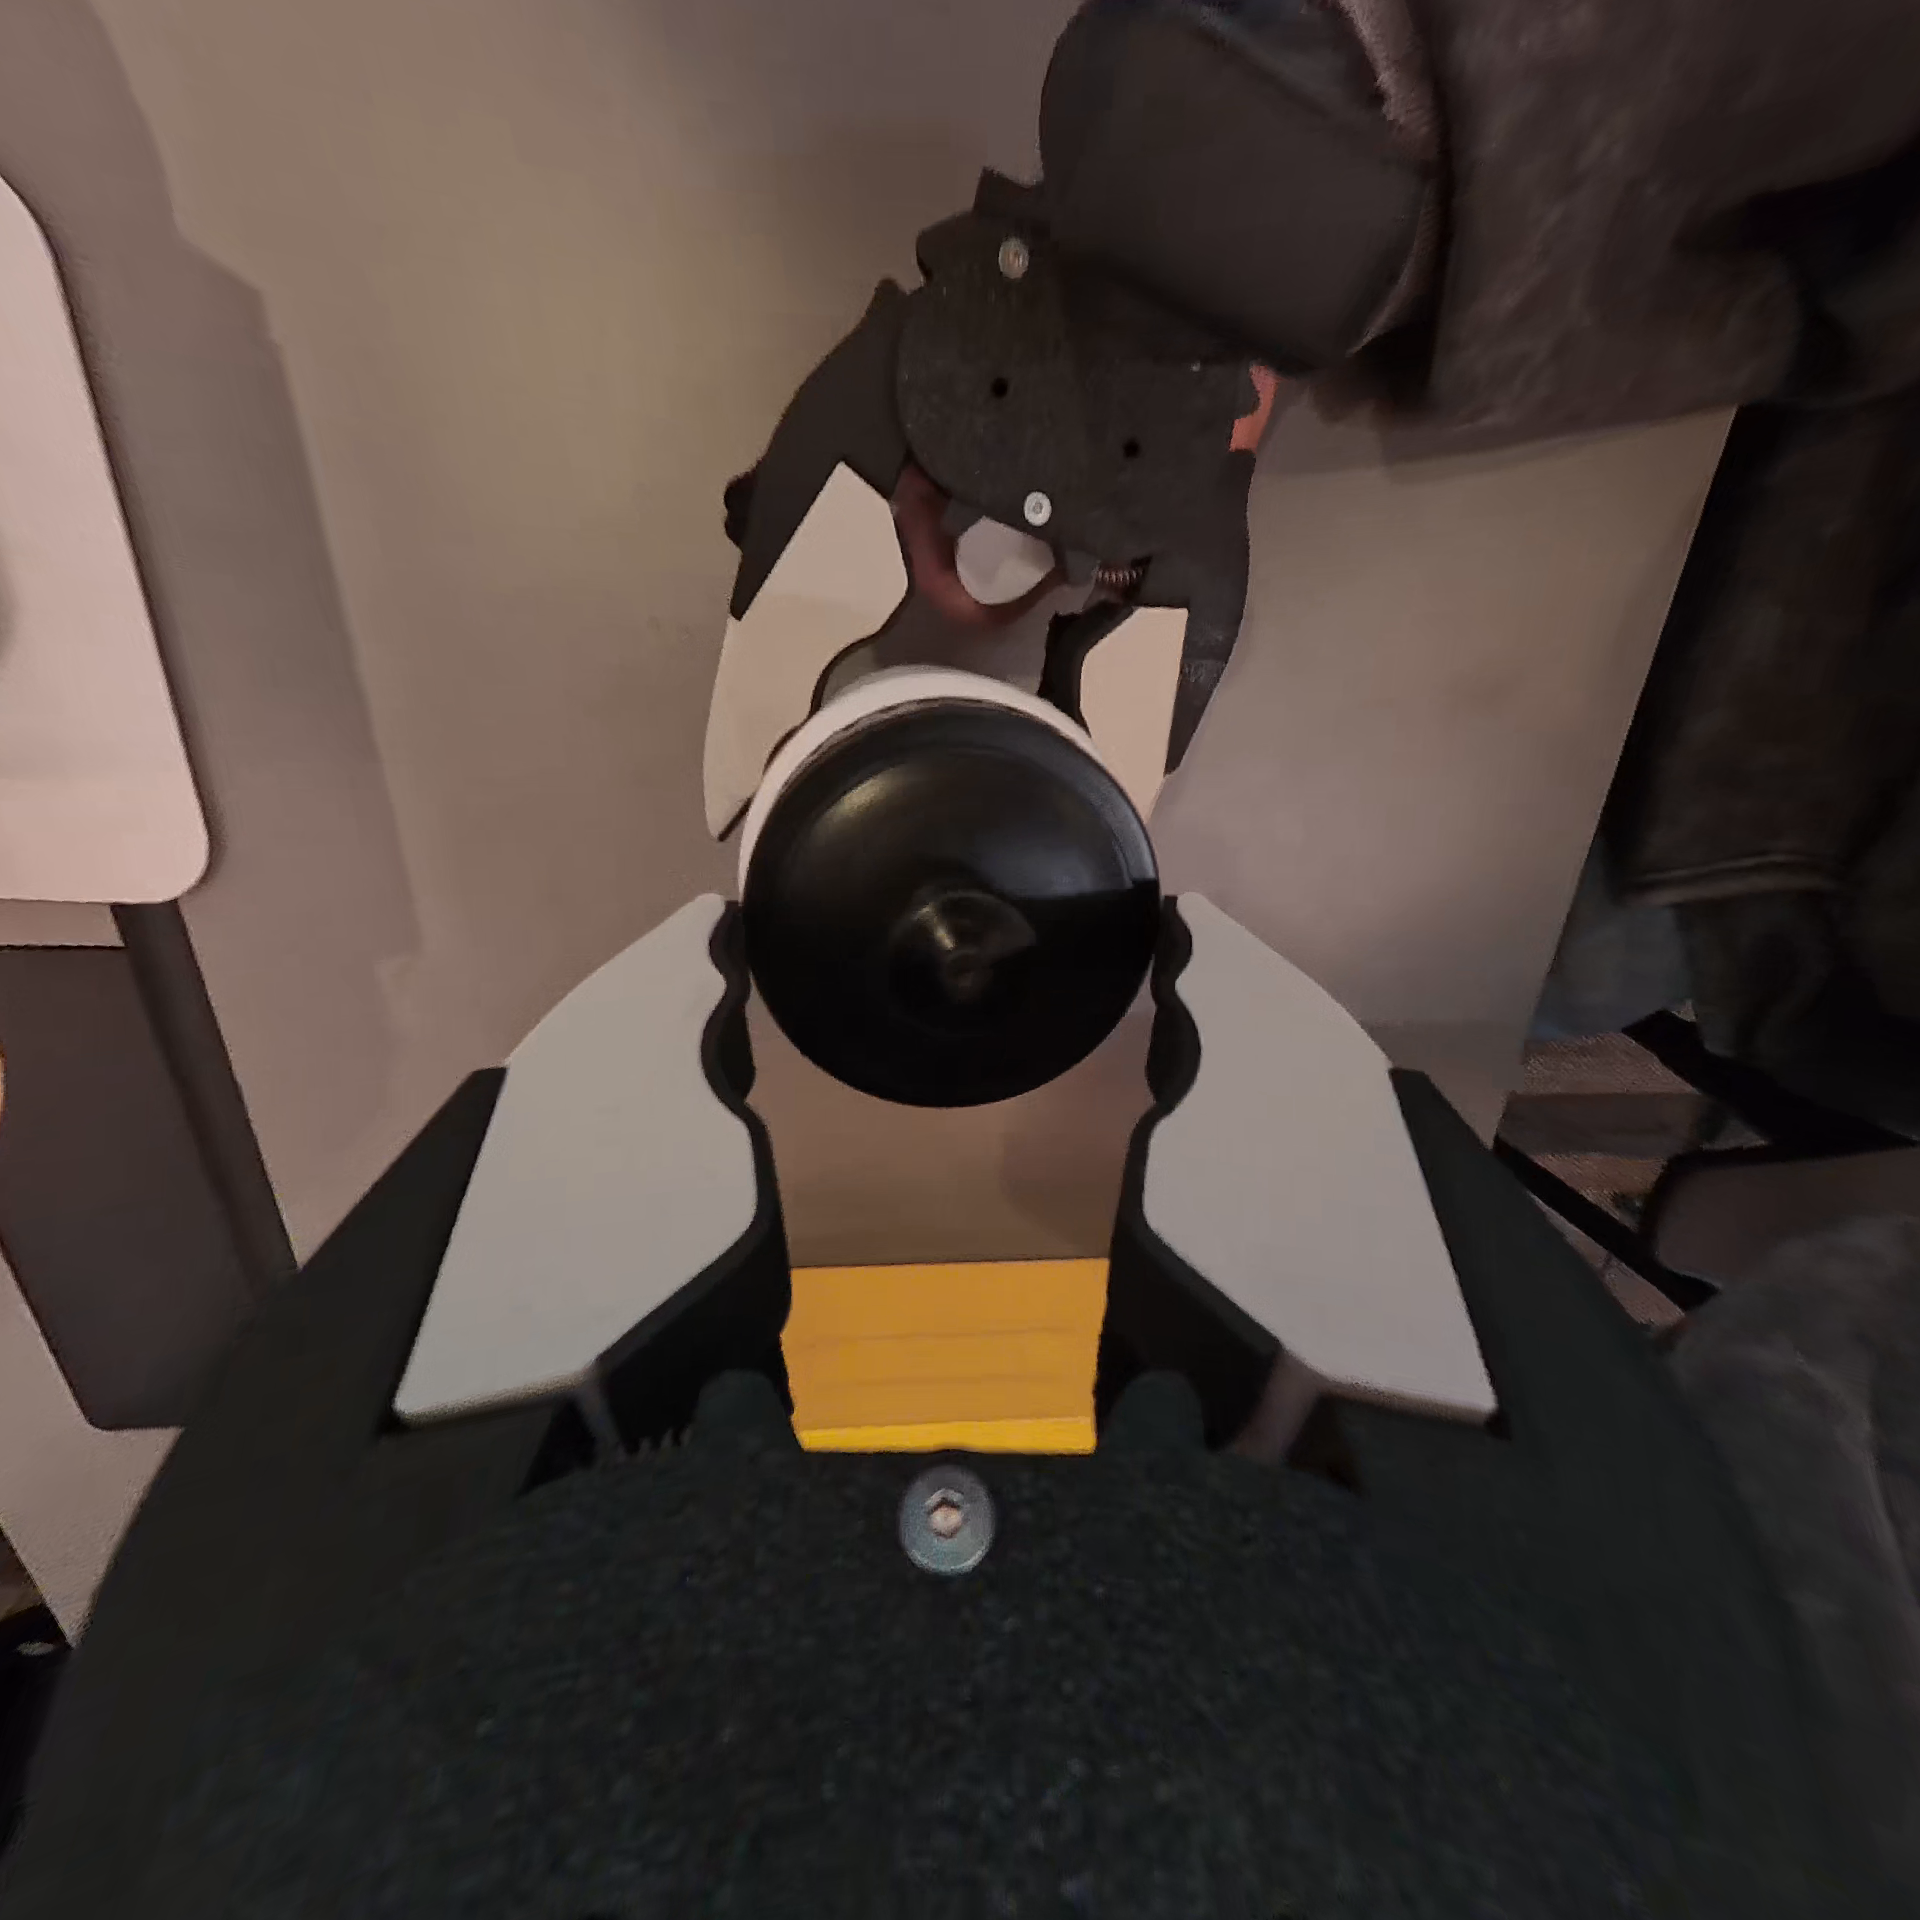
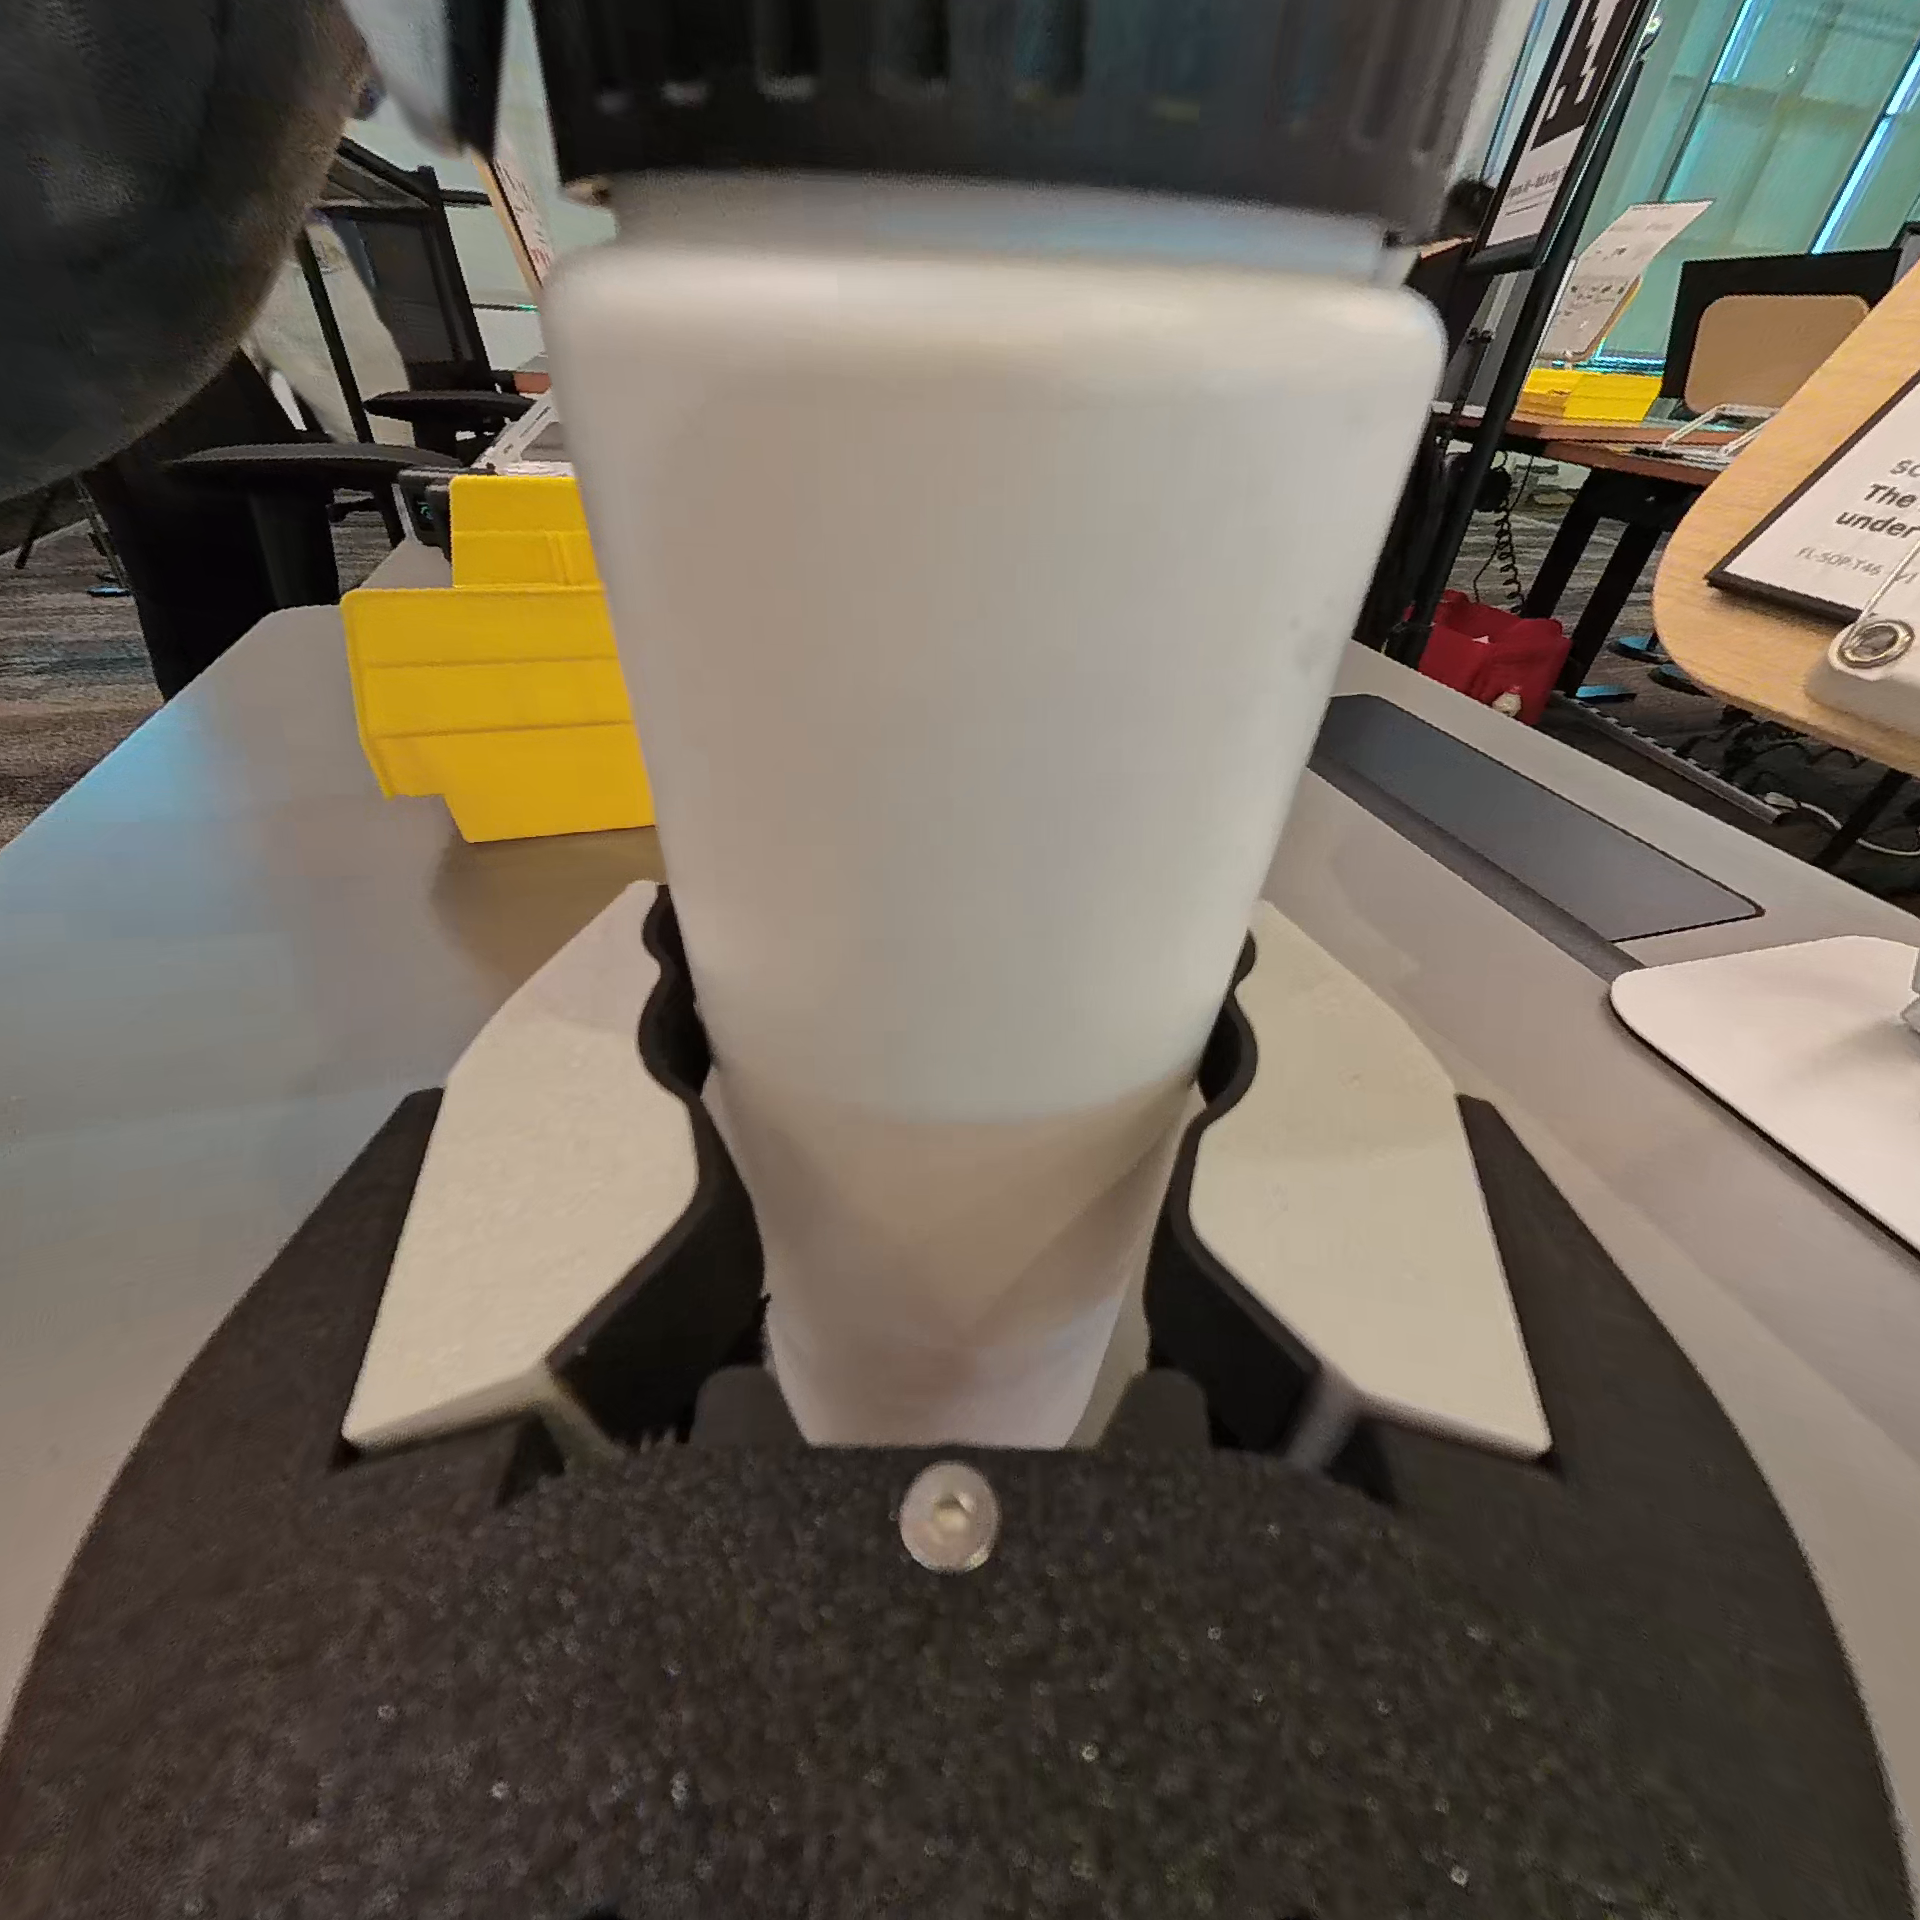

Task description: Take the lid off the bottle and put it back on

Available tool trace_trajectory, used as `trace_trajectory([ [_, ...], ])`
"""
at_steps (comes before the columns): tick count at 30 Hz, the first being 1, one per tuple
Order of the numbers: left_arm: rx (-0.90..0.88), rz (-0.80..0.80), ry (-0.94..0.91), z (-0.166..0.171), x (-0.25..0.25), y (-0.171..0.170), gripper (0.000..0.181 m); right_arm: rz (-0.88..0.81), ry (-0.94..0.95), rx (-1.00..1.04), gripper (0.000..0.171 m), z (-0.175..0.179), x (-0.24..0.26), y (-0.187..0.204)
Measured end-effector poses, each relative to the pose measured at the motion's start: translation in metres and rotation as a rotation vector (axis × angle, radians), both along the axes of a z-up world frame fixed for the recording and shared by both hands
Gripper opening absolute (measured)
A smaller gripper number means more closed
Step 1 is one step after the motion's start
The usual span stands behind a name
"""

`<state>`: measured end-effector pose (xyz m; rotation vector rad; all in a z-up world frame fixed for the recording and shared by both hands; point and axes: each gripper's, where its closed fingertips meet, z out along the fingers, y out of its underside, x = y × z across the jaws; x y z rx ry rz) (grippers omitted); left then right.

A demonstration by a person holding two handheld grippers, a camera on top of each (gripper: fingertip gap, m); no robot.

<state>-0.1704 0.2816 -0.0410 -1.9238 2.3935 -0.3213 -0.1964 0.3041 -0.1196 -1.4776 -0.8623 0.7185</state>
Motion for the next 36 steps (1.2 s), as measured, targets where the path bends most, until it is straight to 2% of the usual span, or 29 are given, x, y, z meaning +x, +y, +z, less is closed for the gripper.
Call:
trace_trajectory([
  [5,0.021,0.044,0.043,-0.002,-0.001,0.001,0.075,-0.001,-0.006,-0.003,0.095,0.000,0.000,0.000],
  [9,0.013,0.225,0.069,-0.002,0.000,-0.001,0.075,-0.014,-0.013,-0.004,0.095,-0.001,0.001,0.001],
  [12,0.018,0.428,0.076,-0.002,0.002,-0.002,0.075,-0.019,-0.012,-0.007,0.095,-0.001,0.002,0.001],
  [14,0.032,0.473,0.072,-0.001,0.002,-0.003,0.075,-0.015,-0.012,-0.004,0.095,-0.001,0.002,0.000],
  [17,0.062,0.305,0.079,0.000,-0.002,-0.003,0.076,-0.010,-0.008,-0.002,0.095,0.000,0.002,0.000],
  [19,0.045,0.154,0.086,0.002,-0.009,-0.009,0.094,-0.006,-0.007,-0.002,0.095,0.000,0.001,0.000],
  [21,0.083,0.039,0.082,0.001,-0.011,-0.006,0.102,-0.004,-0.005,-0.004,0.095,0.000,0.001,0.001],
  [25,0.046,0.026,0.061,-0.001,-0.002,-0.003,0.091,-0.001,-0.003,-0.004,0.095,0.000,0.000,0.001],
  [27,0.079,0.024,0.063,-0.001,-0.001,0.002,0.076,-0.001,-0.006,-0.002,0.095,-0.001,0.000,0.001],
  [28,0.079,0.029,0.063,-0.002,0.000,0.001,0.076,-0.004,-0.009,-0.002,0.095,-0.001,0.000,0.001],
  [33,0.076,0.210,0.076,-0.002,0.001,0.000,0.076,-0.016,-0.015,-0.006,0.095,-0.001,0.002,0.000],
  [36,0.062,0.445,0.071,-0.002,0.002,0.001,0.076,-0.028,-0.016,-0.011,0.095,-0.001,0.001,0.002],
])
